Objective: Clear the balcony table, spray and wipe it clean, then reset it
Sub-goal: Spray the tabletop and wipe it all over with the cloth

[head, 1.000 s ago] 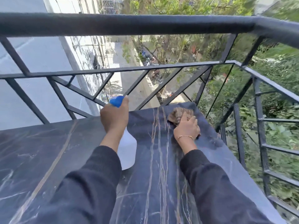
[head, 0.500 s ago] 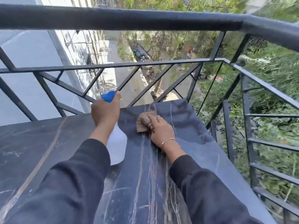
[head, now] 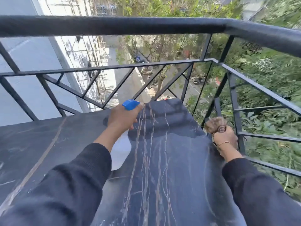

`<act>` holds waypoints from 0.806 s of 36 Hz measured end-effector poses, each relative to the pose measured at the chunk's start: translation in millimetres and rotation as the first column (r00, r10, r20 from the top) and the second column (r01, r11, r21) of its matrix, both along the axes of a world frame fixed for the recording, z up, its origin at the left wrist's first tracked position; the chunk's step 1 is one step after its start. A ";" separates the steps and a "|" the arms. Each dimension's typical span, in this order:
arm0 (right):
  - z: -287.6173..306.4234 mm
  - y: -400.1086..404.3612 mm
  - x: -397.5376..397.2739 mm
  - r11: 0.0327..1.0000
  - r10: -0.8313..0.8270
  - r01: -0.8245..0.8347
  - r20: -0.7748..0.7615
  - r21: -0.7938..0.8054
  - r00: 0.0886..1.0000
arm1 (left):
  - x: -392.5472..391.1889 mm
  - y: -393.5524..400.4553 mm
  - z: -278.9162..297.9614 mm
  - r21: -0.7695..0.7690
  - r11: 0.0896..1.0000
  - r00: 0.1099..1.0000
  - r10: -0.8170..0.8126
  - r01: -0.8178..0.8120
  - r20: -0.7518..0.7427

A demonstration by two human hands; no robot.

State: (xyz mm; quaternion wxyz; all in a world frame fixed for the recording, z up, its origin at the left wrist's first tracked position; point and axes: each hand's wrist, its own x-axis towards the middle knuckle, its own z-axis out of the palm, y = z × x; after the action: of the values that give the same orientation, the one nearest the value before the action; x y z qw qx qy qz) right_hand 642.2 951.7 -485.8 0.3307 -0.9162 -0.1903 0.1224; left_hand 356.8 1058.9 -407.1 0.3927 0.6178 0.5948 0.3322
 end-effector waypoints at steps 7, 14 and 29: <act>11.0 -52.8 7.8 0.988 -0.090 0.104 -0.125 0.112 0.988 | 31.4 -56.9 -13.5 -0.094 0.981 0.986 -0.165 0.168 0.036; 23.2 -86.0 7.3 0.969 -0.017 0.057 -0.165 0.241 0.986 | 56.4 -102.6 -21.3 -0.107 0.994 0.999 -0.034 0.033 -0.010; 22.3 -118.2 -17.4 0.933 0.208 -0.174 -0.077 0.316 0.975 | -2.2 -129.6 -19.4 0.017 0.975 0.918 0.213 -0.220 -0.334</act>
State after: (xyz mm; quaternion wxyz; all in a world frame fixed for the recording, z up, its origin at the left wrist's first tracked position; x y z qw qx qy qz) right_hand 624.8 833.5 -463.5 0.4655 -0.8228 -0.2766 0.1727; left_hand 354.6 929.3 -426.5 0.2535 0.5915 0.7206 0.2579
